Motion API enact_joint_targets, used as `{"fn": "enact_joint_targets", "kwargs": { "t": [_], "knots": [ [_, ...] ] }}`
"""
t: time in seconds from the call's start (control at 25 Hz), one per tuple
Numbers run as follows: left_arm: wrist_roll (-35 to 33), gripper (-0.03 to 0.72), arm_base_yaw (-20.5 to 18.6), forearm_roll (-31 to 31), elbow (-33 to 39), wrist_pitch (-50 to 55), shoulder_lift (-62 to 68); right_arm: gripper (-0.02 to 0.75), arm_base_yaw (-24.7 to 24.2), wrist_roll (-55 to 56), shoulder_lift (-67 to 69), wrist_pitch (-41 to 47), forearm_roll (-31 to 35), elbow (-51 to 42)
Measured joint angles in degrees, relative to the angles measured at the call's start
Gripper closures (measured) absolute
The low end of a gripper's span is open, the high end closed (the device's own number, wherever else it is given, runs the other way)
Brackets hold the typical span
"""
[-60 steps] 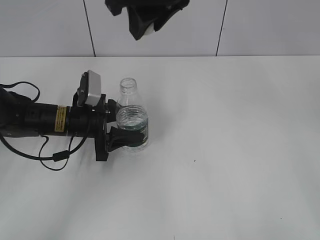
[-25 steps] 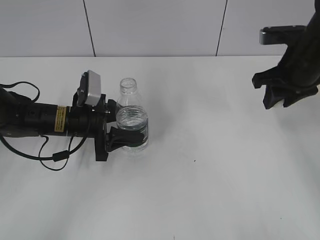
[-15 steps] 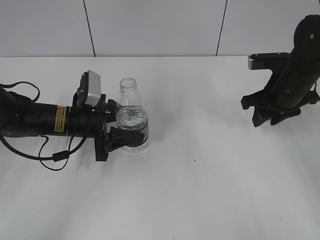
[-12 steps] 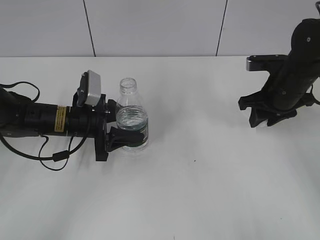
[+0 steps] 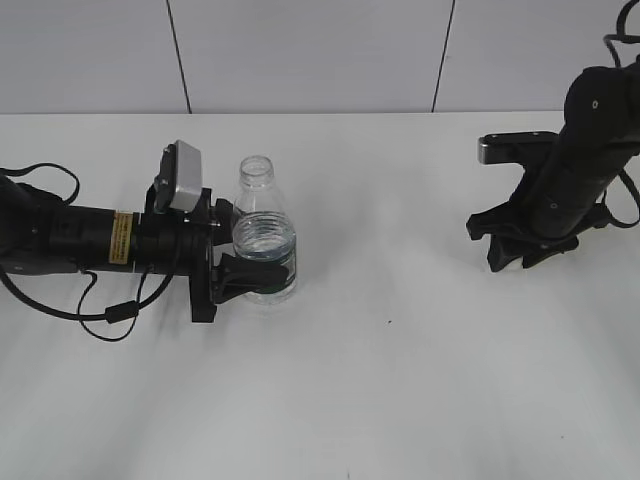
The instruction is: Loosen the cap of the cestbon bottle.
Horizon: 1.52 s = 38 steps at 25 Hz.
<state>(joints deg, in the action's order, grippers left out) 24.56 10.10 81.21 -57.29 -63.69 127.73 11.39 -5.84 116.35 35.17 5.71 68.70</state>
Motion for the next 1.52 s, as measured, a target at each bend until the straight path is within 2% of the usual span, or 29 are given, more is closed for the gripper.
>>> {"fn": "enact_joint_targets", "kwargs": {
  "t": [0.08,0.16,0.24,0.32,0.52,0.72,0.8,1.12,1.52],
  "knots": [
    [0.0,0.276,0.0,0.0,0.0,0.0,0.0,0.409,0.0,-0.8,0.5,-0.1,-0.1,0.0],
    [0.0,0.276,0.0,0.0,0.0,0.0,0.0,0.312,0.0,-1.0,0.7,-0.2,0.3,0.0],
    [0.1,0.276,0.0,0.0,0.0,0.0,0.0,0.169,0.0,-1.2,0.6,-0.5,0.7,0.0],
    [0.8,0.276,0.0,-0.1,0.0,0.0,0.0,0.111,0.0,-1.3,0.6,-0.7,0.9,0.0],
    [2.4,0.268,-0.2,-0.1,0.0,-0.3,0.0,0.118,0.0,-1.4,0.6,-0.9,1.0,0.0],
    [6.3,0.129,-1.3,2.0,0.1,-0.8,0.1,0.126,0.0,-1.7,0.6,0.7,1.0,0.0],
    [7.9,0.113,-2.1,3.6,0.1,-0.9,0.1,0.13,0.0,-1.7,0.6,1.3,1.0,0.0],
    [16.9,0.107,-8.8,16.7,0.1,-1.2,-1.1,0.141,0.0,-1.9,-0.3,2.9,1.0,0.0],
    [19.6,0.107,-16.5,19.3,0.1,0.5,-10.9,0.143,0.0,-4.4,-6.5,5.4,1.0,1.6]
  ]
}}
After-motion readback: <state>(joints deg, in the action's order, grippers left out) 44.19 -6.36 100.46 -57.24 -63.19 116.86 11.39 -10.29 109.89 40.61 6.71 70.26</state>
